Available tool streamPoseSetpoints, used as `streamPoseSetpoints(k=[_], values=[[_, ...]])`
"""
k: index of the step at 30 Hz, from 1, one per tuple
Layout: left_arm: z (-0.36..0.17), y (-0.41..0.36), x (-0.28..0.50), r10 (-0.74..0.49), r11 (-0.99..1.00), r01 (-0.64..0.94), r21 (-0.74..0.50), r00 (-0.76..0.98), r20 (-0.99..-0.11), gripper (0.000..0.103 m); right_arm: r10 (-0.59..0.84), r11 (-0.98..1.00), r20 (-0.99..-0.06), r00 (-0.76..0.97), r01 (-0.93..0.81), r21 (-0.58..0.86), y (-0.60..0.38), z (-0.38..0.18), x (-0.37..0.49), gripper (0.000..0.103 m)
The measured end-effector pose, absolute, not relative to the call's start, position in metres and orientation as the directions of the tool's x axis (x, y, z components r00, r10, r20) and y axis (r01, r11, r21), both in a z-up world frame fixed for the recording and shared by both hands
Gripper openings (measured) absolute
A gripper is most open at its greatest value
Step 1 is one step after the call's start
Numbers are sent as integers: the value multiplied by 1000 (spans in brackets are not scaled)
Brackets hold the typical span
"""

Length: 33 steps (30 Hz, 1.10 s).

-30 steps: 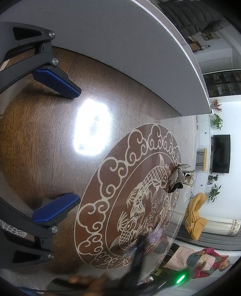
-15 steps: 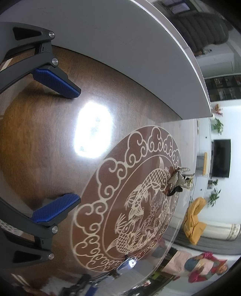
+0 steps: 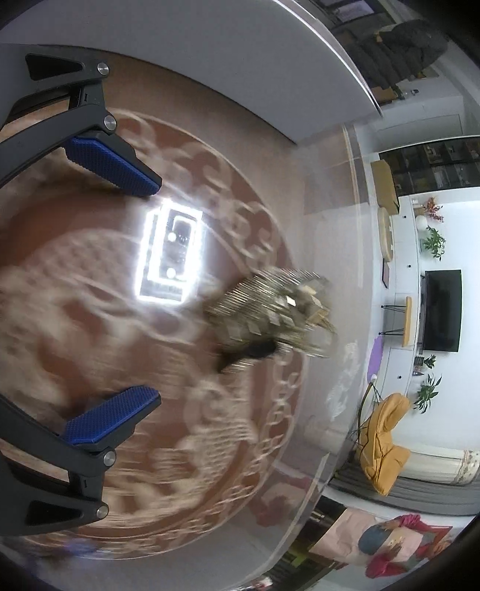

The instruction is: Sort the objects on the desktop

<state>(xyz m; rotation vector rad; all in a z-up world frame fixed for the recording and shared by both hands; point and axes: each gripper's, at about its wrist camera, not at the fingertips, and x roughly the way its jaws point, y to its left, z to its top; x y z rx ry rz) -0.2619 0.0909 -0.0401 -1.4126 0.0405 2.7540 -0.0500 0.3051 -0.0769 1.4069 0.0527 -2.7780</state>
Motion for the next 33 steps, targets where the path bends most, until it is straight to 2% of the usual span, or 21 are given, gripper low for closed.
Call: streamPoseSetpoints(k=[5, 9, 10, 11, 13, 18, 24, 25, 27, 28, 29, 31, 33], values=[[-39, 108, -308, 15, -1000, -29, 2, -583, -812, 103, -1, -999, -804, -595, 39, -28, 302, -78, -47, 98], [-39, 108, -330, 75, -992, -123, -4, -577, -813, 103, 2, -999, -804, -595, 39, -32, 302, -78, -47, 98], [-38, 106, -329, 75, -992, -127, -1, -585, -807, 96, 4, -999, -803, -595, 39, -33, 302, -77, -47, 98], [-34, 104, -327, 75, -991, -131, 5, -597, -798, 74, 8, -999, -803, -596, 36, -37, 302, -78, -47, 98], [-31, 100, -317, 86, -987, -159, 17, -616, -783, 55, 16, -999, -802, -597, 27, -39, 304, -77, -48, 98], [-31, 79, -261, 119, -979, -205, 10, -610, -784, 54, 12, -999, -803, -595, 25, -34, 306, -76, -49, 98], [-29, 55, -131, 166, -964, -266, 0, -599, -783, 53, 13, -999, -803, -596, 26, -35, 308, -76, -50, 98], [-29, 51, -112, 170, -963, -268, -5, -598, -783, 53, 14, -999, -803, -596, 26, -36, 308, -76, -49, 98], [-29, 48, -89, 165, -963, -269, 2, -596, -786, 64, 16, -999, -802, -597, 27, -40, 308, -76, -50, 98], [-31, 47, -83, 156, -964, -266, 8, -590, -792, 86, 17, -999, -802, -597, 27, -41, 308, -76, -50, 98], [-34, 45, -81, 137, -968, -249, 14, -580, -803, 98, 18, -999, -802, -597, 26, -43, 307, -76, -50, 98], [-36, 40, -80, 123, -975, -224, 10, -569, -813, 103, 18, -999, -802, -597, 26, -42, 306, -77, -50, 99], [-38, 38, -83, 121, -976, -216, 3, -561, -819, 103, 25, -999, -802, -596, 22, -48, 305, -77, -51, 100]])
